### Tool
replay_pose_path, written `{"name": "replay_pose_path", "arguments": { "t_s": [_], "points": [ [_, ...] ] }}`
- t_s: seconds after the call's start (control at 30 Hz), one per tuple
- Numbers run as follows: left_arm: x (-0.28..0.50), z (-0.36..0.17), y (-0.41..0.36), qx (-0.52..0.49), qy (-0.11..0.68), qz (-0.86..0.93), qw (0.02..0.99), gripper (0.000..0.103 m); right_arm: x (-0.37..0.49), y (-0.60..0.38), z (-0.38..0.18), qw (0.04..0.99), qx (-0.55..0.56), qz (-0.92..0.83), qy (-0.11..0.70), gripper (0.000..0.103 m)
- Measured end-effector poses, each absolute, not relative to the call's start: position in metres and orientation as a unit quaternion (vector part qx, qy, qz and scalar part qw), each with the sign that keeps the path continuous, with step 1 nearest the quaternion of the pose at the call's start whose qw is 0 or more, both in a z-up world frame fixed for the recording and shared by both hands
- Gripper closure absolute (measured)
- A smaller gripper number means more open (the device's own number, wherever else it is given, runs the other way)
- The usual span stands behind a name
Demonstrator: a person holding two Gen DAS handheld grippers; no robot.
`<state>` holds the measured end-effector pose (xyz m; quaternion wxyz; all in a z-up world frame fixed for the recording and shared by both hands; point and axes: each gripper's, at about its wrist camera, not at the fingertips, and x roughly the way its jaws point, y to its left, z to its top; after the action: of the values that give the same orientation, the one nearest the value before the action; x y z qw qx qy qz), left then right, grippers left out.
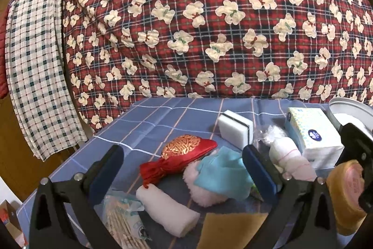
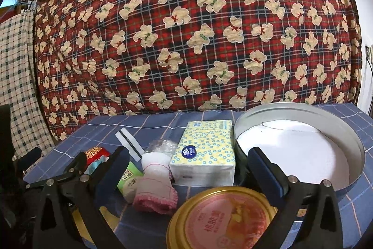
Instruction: Organize soft objects
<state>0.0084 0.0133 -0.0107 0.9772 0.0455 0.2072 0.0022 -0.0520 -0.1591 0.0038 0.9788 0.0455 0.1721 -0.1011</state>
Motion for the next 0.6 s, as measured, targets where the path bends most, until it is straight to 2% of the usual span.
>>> {"name": "replay_pose_path", "arguments": {
  "t_s": [0.23,0.6],
  "points": [
    [0.004,-0.011,0.023,0.053,0.22,0.029,0.974,0.0,-0.053,-0.155,0.005,0.982,0.036,-0.081,0.168,0.0],
    [-0.013,-0.021,0.108,-0.004,0.293,0.054,0.955,0.0,-0.047,-0.127,-0.006,0.978,0.007,0.021,0.207,0.0]
  ]
}}
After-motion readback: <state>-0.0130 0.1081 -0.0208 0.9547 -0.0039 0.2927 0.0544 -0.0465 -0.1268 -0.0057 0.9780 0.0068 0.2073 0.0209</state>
